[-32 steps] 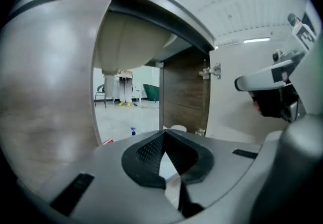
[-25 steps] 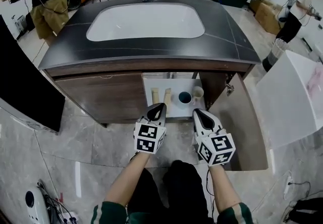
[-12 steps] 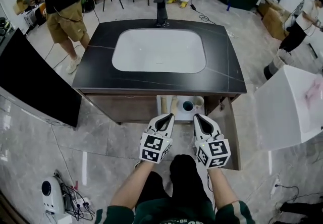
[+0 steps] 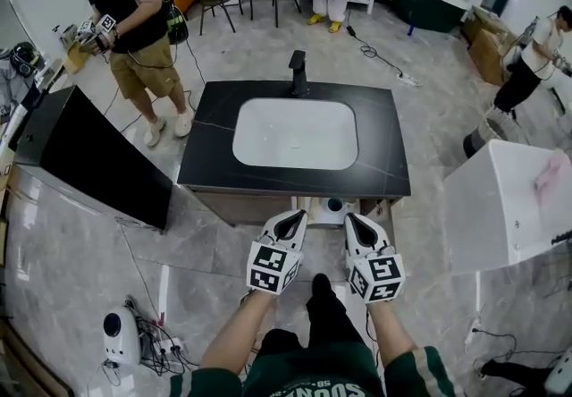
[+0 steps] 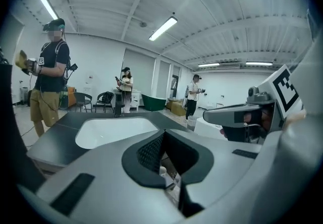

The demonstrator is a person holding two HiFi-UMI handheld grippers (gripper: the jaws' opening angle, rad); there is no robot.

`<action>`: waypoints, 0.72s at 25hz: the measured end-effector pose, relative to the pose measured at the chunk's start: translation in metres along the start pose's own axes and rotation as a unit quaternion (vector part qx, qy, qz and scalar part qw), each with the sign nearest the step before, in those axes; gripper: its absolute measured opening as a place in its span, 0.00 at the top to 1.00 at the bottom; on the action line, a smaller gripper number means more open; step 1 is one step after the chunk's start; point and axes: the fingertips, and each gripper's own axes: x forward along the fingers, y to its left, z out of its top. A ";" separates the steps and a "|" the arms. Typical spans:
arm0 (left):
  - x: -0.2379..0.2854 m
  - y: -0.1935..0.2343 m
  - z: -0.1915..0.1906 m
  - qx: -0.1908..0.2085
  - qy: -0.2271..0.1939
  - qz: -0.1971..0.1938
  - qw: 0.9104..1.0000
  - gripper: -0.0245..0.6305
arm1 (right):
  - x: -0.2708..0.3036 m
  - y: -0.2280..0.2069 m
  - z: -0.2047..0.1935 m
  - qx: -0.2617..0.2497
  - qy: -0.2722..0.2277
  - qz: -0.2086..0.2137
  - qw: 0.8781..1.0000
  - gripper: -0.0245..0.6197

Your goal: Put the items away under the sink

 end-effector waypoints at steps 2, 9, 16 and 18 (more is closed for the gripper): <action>-0.010 -0.009 0.023 -0.003 0.003 0.000 1.000 0.95 | -0.012 0.005 0.023 0.002 0.000 0.002 1.000 0.90; -0.036 -0.027 0.066 -0.016 0.014 0.000 1.000 0.95 | -0.039 0.021 0.071 0.010 0.007 0.004 1.000 0.90; -0.048 -0.030 0.078 -0.028 0.008 0.010 1.000 0.95 | -0.053 0.027 0.083 0.003 0.006 0.014 1.000 0.90; -0.047 -0.036 0.077 -0.032 0.011 0.009 0.999 0.95 | -0.058 0.026 0.083 0.001 0.008 0.017 1.000 0.90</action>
